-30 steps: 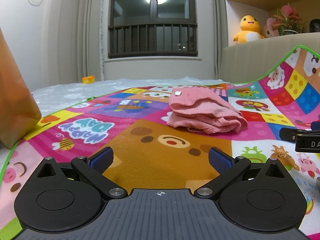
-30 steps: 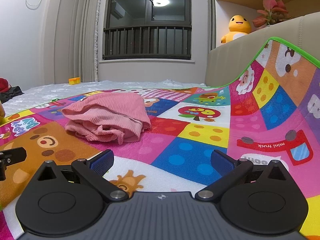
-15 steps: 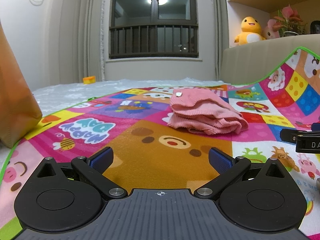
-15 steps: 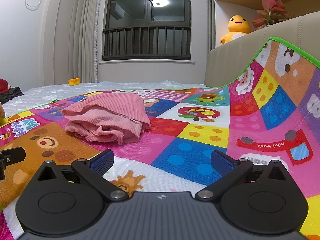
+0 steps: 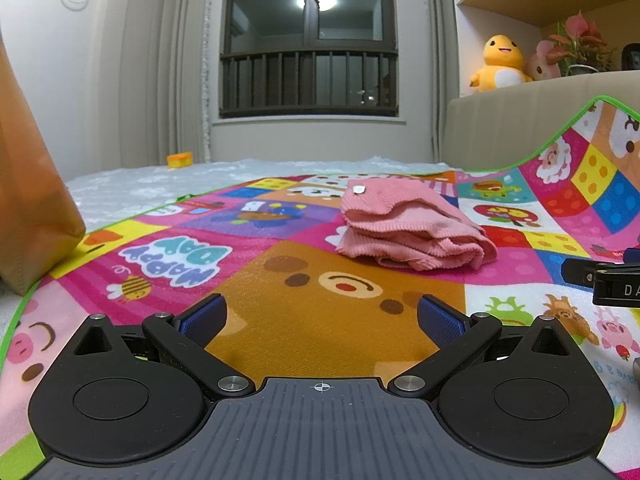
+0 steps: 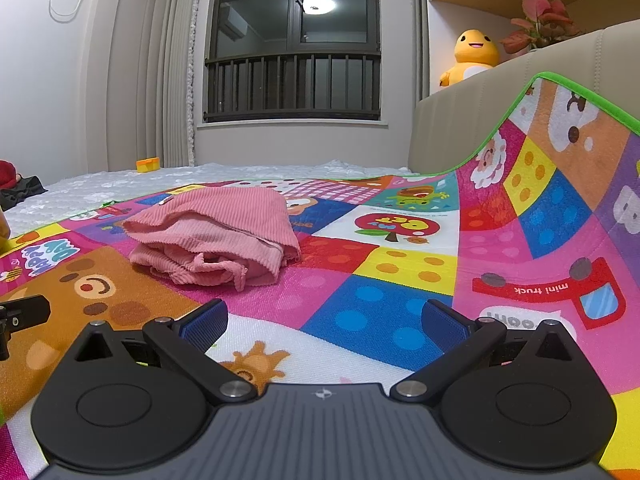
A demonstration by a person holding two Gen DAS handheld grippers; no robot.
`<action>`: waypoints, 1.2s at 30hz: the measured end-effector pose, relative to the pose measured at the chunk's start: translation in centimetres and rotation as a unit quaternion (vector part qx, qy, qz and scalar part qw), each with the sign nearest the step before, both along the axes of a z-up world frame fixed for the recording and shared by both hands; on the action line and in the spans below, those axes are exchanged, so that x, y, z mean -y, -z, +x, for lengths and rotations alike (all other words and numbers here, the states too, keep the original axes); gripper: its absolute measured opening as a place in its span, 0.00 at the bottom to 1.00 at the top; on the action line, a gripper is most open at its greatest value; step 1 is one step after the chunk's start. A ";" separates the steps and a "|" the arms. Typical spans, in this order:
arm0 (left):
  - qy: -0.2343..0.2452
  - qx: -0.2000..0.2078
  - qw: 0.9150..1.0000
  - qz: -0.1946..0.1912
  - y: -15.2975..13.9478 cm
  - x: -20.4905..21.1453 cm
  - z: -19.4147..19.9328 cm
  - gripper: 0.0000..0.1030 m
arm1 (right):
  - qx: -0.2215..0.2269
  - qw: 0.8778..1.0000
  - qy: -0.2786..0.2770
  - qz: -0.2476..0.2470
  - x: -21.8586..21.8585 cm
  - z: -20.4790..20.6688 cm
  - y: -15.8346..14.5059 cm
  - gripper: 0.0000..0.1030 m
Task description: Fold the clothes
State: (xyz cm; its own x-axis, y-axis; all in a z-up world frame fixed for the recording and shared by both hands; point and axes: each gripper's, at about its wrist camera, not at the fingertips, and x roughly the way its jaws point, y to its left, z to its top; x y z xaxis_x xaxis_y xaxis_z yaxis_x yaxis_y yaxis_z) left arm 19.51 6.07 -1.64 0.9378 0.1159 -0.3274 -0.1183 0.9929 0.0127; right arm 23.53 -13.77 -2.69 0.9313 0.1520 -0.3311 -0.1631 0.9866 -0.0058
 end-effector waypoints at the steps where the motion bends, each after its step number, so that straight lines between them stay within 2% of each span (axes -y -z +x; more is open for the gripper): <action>1: 0.000 0.000 1.000 0.000 0.0 0.0 0.0 1.00 | 0.000 1.000 0.000 0.000 0.0 0.0 0.0 1.00; 12: -0.005 0.002 1.000 0.009 -0.1 0.3 -0.1 1.00 | 0.001 1.000 0.000 0.000 0.0 0.0 0.0 1.00; 20: 0.014 -0.016 1.000 -0.005 -0.7 -0.2 0.5 1.00 | 0.007 1.000 0.001 -0.003 -0.1 -0.2 0.1 1.00; 36: 0.005 -0.009 1.000 -0.014 -0.3 -0.5 0.4 1.00 | 0.005 1.000 0.000 -0.005 -0.1 -0.1 0.1 1.00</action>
